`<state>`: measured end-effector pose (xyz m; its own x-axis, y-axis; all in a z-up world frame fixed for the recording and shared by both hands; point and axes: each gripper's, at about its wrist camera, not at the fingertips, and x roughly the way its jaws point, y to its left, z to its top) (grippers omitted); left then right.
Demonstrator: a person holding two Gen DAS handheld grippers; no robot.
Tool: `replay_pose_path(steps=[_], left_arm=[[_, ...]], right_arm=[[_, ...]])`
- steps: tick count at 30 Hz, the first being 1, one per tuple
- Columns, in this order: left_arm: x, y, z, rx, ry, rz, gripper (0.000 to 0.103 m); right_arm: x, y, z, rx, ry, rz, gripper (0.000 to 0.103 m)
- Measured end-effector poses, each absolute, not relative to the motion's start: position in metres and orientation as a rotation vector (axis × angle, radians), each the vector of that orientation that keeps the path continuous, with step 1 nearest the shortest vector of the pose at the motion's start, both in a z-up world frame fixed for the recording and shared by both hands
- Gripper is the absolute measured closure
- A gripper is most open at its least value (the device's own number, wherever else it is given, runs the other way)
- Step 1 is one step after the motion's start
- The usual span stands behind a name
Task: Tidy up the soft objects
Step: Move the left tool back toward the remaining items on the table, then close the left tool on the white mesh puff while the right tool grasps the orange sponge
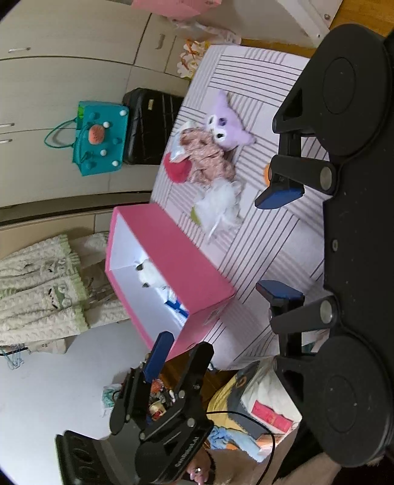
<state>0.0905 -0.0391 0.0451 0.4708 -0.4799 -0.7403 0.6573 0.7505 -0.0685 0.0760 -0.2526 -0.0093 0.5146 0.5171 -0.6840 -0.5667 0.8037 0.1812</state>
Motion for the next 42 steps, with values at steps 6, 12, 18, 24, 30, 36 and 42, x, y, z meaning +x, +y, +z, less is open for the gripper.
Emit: replay_pose_path(steps=[6, 12, 18, 24, 30, 36, 42], left_arm=[[0.105, -0.060, 0.021, 0.240, 0.861, -0.704, 0.042], [0.118, -0.077, 0.003, 0.288, 0.845, -0.659, 0.042], [0.130, -0.093, -0.016, 0.303, 0.795, -0.629, 0.042], [0.144, -0.103, -0.047, 0.259, 0.785, -0.559, 0.042], [0.159, -0.108, -0.070, 0.248, 0.727, -0.432, 0.042], [0.170, -0.117, -0.087, 0.237, 0.674, -0.350, 0.039], [0.174, -0.125, -0.101, 0.242, 0.665, -0.340, 0.035]], right_arm=[[0.086, -0.269, -0.036, -0.050, 0.836, 0.636, 0.044], [0.097, -0.281, -0.067, -0.041, 0.834, 0.618, 0.040], [0.108, -0.281, -0.101, -0.090, 0.739, 0.541, 0.029], [0.119, -0.280, -0.122, -0.083, 0.681, 0.492, 0.025], [0.117, -0.272, -0.128, -0.062, 0.628, 0.517, 0.025], [0.118, -0.256, -0.145, -0.171, 0.625, 0.540, 0.025], [0.124, -0.256, -0.149, -0.112, 0.658, 0.519, 0.025]])
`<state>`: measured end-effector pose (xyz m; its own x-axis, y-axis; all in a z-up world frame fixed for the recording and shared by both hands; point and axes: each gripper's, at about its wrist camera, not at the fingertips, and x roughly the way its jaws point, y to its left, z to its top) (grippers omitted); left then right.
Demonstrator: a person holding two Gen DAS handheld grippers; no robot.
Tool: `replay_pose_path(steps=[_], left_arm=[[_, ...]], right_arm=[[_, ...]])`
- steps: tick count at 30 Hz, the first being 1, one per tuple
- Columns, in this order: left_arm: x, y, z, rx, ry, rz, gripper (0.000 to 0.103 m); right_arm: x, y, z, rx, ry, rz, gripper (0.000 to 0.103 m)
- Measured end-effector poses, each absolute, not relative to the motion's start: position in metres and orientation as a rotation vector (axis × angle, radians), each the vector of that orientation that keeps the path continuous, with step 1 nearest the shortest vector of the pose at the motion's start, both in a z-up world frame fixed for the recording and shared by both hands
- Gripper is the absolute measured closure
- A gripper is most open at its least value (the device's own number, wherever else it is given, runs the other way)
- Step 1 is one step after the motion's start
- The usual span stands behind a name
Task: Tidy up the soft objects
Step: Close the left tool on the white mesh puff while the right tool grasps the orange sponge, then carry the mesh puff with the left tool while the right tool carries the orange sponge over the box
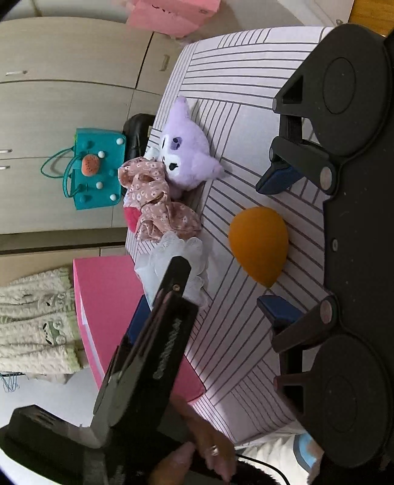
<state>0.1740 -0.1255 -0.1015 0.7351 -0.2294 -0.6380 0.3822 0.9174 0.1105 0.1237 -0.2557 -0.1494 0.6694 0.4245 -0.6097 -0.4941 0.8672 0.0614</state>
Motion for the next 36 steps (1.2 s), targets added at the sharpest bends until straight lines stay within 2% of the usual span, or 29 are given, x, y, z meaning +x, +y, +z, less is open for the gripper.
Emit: replay_pose_path(steps=[8, 13, 16, 18, 30, 36], left_arm=[[0.176, -0.141, -0.114, 0.302, 0.638, -0.301, 0.035], [0.172, -0.146, -0.118, 0.364, 0.610, -0.277, 0.056], [0.171, -0.144, -0.117, 0.345, 0.617, -0.286, 0.062], [0.170, -0.143, -0.117, 0.338, 0.616, -0.290, 0.064], [0.154, -0.133, -0.101, 0.276, 0.555, -0.347, 0.065], [0.153, -0.120, -0.095, 0.152, 0.630, -0.416, 0.065]], right_arm=[[0.122, -0.255, -0.151, -0.090, 0.659, 0.507, 0.027], [0.122, -0.260, -0.150, -0.050, 0.652, 0.483, 0.038], [0.122, -0.265, -0.150, -0.007, 0.645, 0.490, 0.046], [0.121, -0.266, -0.151, 0.007, 0.642, 0.483, 0.047], [0.116, -0.271, -0.151, 0.023, 0.644, 0.457, 0.048], [0.117, -0.276, -0.151, 0.042, 0.656, 0.435, 0.047]])
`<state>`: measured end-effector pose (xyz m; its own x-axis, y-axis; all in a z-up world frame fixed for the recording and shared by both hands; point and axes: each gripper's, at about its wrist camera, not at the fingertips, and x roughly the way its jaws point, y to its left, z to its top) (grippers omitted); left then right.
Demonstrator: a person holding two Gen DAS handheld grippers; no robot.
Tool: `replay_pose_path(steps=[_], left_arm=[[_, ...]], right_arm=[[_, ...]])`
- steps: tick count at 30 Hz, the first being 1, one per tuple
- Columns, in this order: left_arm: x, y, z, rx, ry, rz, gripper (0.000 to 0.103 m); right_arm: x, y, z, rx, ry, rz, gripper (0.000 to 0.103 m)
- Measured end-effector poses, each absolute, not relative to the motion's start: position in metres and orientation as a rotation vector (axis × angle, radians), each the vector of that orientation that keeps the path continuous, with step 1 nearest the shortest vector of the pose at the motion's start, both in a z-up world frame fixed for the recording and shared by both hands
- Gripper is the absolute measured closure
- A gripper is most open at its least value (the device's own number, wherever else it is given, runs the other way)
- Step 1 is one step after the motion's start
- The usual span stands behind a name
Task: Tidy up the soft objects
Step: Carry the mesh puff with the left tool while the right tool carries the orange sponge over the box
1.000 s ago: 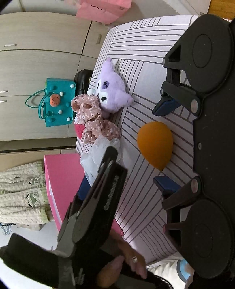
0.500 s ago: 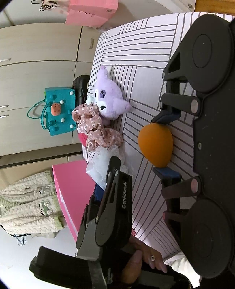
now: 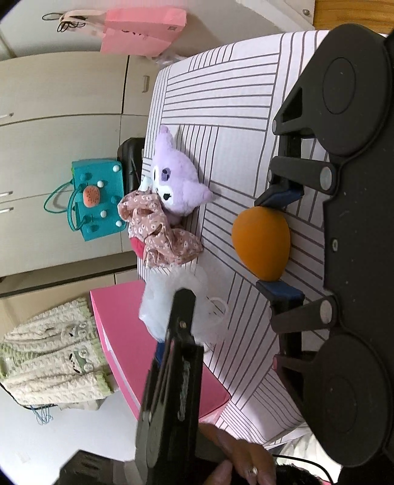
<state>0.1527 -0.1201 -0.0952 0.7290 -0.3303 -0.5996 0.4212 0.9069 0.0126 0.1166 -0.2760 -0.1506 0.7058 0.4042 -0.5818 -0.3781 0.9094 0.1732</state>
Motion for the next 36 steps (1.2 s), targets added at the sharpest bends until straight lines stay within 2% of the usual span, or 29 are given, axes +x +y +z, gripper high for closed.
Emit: replay_pose_path(steps=[17, 36], left_arm=[[0.122, -0.081, -0.077, -0.004, 0.746, -0.533, 0.065], [0.085, -0.009, 0.000, 0.048, 0.722, -0.584, 0.065]], right_arm=[[0.106, -0.283, -0.125, 0.062, 0.715, 0.458, 0.047], [0.096, -0.234, -0.040, 0.005, 0.774, 0.693, 0.047]])
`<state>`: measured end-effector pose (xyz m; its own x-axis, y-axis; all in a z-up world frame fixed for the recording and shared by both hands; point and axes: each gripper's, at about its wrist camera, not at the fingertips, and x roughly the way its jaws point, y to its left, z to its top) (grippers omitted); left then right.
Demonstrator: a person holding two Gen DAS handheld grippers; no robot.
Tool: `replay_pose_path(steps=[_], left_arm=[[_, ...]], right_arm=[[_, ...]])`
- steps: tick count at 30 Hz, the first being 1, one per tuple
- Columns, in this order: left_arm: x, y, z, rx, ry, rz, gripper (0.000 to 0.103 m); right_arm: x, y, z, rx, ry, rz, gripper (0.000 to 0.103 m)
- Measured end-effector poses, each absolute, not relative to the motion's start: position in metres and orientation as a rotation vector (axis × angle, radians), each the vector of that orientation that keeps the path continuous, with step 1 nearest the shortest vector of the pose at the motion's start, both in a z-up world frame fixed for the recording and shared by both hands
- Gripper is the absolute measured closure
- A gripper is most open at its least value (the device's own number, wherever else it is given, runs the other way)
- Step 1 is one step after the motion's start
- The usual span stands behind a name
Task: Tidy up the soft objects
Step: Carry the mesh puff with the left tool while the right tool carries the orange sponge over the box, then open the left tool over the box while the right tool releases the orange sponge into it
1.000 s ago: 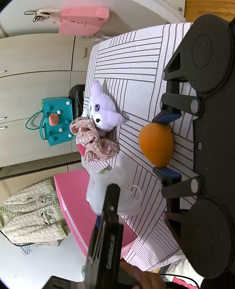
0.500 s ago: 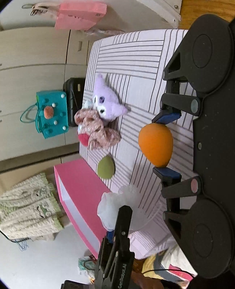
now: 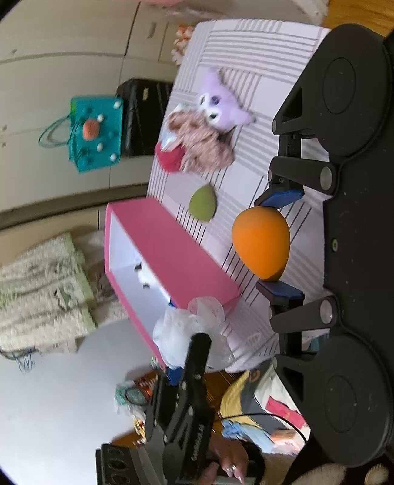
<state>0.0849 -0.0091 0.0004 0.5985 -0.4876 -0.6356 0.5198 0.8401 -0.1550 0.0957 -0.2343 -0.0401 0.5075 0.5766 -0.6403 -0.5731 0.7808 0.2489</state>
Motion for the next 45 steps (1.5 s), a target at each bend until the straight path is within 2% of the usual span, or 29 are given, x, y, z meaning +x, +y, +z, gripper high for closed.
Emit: replay_pose_path(steps=[13, 24, 35, 45], left_arm=[[0.094, 0.031, 0.032, 0.034, 0.614, -0.526, 0.064], [0.153, 0.065, 0.043, -0.039, 0.538, -0.433, 0.063], [0.246, 0.092, 0.021, -0.138, 0.594, -0.352, 0.063], [0.294, 0.096, -0.015, 0.048, 0.688, -0.195, 0.062]], right_arm=[[0.125, -0.171, 0.009, -0.109, 0.645, 0.842, 0.047], [0.183, -0.108, 0.027, -0.258, 0.552, 0.874, 0.047], [0.257, -0.062, 0.010, -0.407, 0.568, 0.840, 0.047], [0.281, -0.028, -0.022, -0.488, 0.677, 0.888, 0.047]])
